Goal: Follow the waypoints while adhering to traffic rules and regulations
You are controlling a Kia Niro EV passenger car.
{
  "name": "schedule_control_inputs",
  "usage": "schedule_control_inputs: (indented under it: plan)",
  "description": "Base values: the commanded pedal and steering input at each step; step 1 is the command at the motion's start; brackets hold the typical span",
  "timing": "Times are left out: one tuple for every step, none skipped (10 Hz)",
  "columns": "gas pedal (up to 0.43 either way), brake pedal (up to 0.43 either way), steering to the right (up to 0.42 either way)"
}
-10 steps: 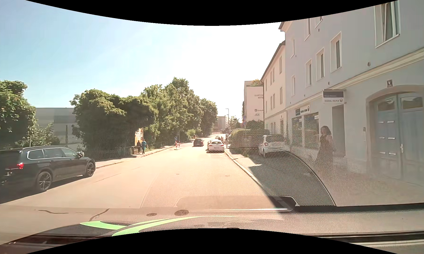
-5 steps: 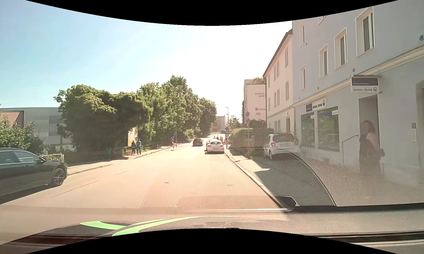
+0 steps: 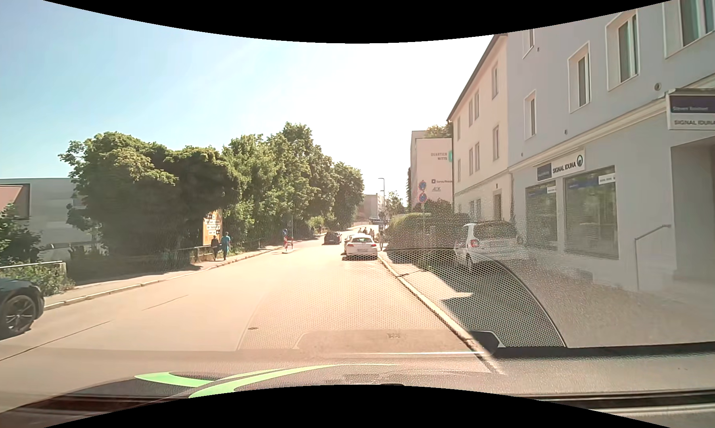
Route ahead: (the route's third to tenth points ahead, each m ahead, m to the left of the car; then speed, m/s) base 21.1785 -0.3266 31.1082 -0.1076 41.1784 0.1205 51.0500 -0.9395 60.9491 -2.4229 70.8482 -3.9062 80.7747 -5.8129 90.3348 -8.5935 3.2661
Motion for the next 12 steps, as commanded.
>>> schedule_control_inputs:
  plan:
    - [0.0,0.232,0.005]
    - [0.0,0.232,0.003]
    - [0.0,0.232,0.004]
    - [0.0,0.232,0.002]
    - [0.0,0.238,-0.001]
    - [0.0,0.238,-0.006]
    - [0.0,0.238,-0.009]
    - [0.0,0.244,-0.011]
    - [0.0,0.244,-0.012]
    - [0.0,0.256,-0.013]
    - [0.0,0.256,-0.018]
    - [0.0,0.262,-0.023]
